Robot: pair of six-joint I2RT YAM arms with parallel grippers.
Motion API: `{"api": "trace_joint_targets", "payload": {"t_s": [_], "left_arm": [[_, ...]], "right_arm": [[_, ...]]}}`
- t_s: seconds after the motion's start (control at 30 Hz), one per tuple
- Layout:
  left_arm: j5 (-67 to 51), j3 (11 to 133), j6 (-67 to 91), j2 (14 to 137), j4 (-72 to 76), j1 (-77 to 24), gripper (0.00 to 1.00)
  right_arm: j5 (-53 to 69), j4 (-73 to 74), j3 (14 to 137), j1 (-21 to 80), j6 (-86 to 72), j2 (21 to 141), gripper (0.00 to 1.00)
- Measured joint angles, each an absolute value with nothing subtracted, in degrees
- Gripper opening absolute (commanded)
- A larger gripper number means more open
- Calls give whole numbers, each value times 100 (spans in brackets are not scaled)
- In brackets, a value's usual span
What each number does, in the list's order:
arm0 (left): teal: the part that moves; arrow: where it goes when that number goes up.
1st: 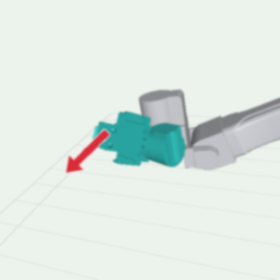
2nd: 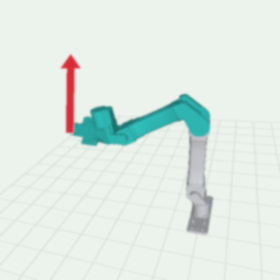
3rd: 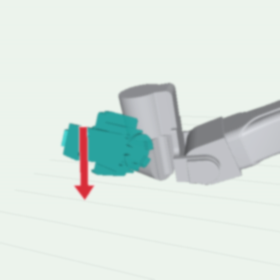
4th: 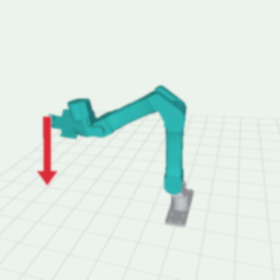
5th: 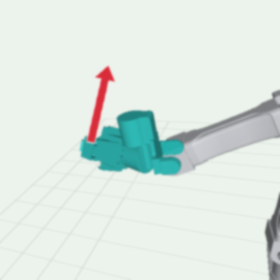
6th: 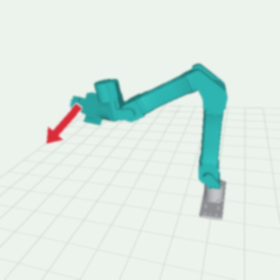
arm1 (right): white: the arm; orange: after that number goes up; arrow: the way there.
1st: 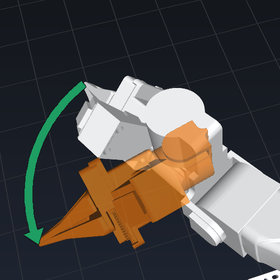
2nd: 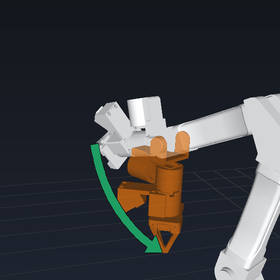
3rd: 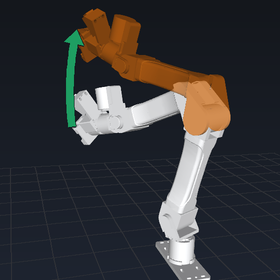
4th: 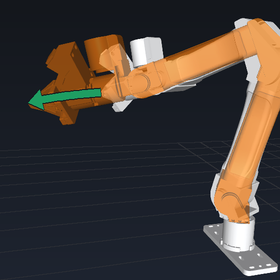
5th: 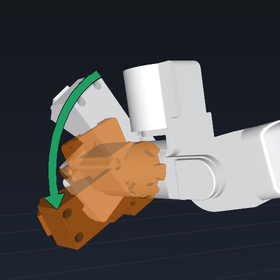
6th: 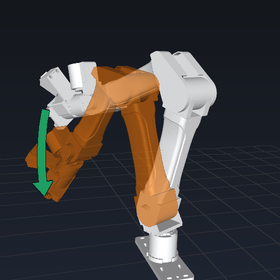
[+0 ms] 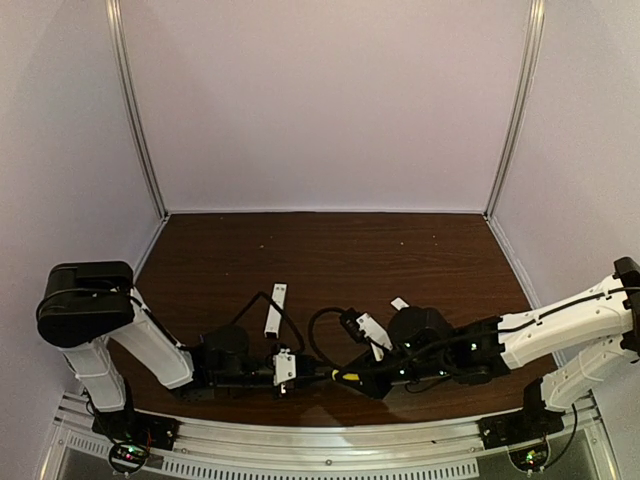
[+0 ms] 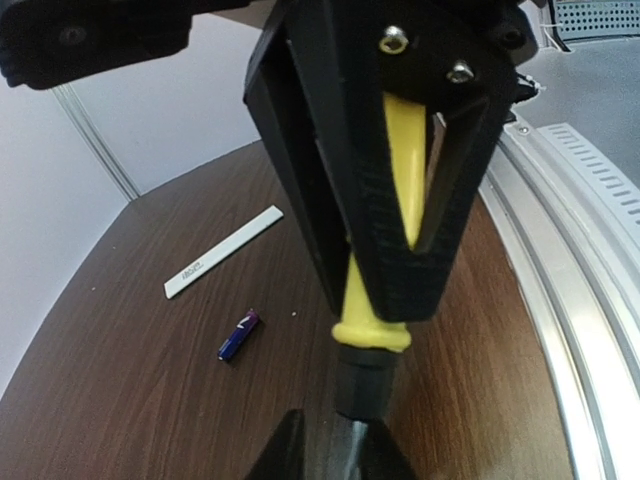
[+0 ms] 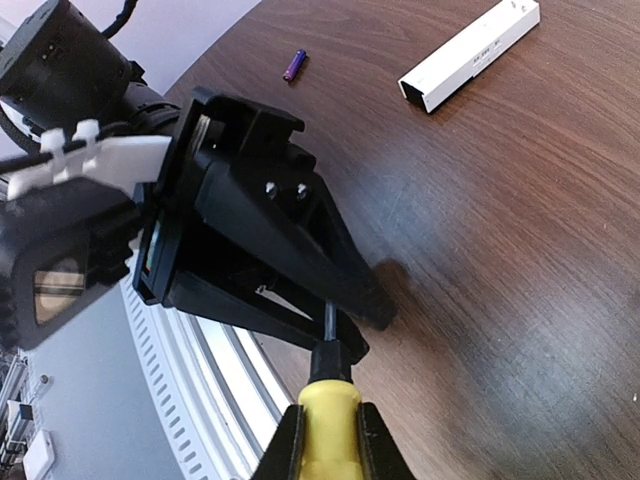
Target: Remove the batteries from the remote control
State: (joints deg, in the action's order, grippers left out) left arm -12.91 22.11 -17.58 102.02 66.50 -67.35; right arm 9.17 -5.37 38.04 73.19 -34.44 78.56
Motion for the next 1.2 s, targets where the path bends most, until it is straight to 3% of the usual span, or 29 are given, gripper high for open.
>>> {"api": "trace_joint_targets", "payload": {"t_s": [0.07, 0.27, 0.4, 0.5, 0.63, 0.7, 1.2], "left_arm": [[-1334, 2228, -1782, 10202, 6558, -6740, 0], [-1446, 2235, -1859, 10219, 6445, -6781, 0], [-1424, 2241, -1855, 10221, 6447, -6781, 0], [-1304, 2265, -1776, 10221, 6449, -6785, 0], [-1048, 2340, -1605, 10221, 6453, -6785, 0], [-921, 2405, -1483, 10243, 6451, -6785, 0], [108, 3444, -261, 10844, 5916, -6755, 0]], "right_arm": [[888, -572, 3806, 7328, -3444, 7856, 1], [908, -534, 3811, 7332, -3439, 7859, 5], [821, -521, 3813, 7336, -3441, 7852, 35], [495, -429, 3822, 7360, -3474, 7804, 52], [-32, -220, 3824, 7360, -3575, 7607, 86], [-283, -121, 3824, 7358, -3653, 7441, 99], [-3020, 1579, 3734, 7358, -4528, 5826, 100]]}}
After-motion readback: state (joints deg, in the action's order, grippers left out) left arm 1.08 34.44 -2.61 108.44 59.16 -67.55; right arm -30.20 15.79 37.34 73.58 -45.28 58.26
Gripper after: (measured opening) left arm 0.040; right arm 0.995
